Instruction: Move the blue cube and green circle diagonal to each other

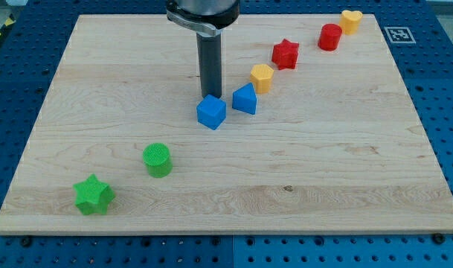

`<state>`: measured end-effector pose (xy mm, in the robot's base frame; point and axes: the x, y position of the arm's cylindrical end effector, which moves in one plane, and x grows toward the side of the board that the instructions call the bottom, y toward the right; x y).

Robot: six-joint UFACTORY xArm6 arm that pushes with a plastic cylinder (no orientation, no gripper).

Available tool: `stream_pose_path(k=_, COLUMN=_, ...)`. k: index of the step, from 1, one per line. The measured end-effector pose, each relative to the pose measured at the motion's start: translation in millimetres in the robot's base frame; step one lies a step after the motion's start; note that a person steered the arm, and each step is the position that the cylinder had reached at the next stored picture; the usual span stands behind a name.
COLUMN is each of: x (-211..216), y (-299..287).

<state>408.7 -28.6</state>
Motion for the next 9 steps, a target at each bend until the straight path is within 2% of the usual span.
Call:
stream_pose_path(k=2, x=23.9, y=0.0)
stream_pose_path(k=4, x=27.0, y=18.2)
stream_pose_path(k=7, x=37.7, y=15.3)
stream_pose_path(k=9, x=5.7, y=3.3)
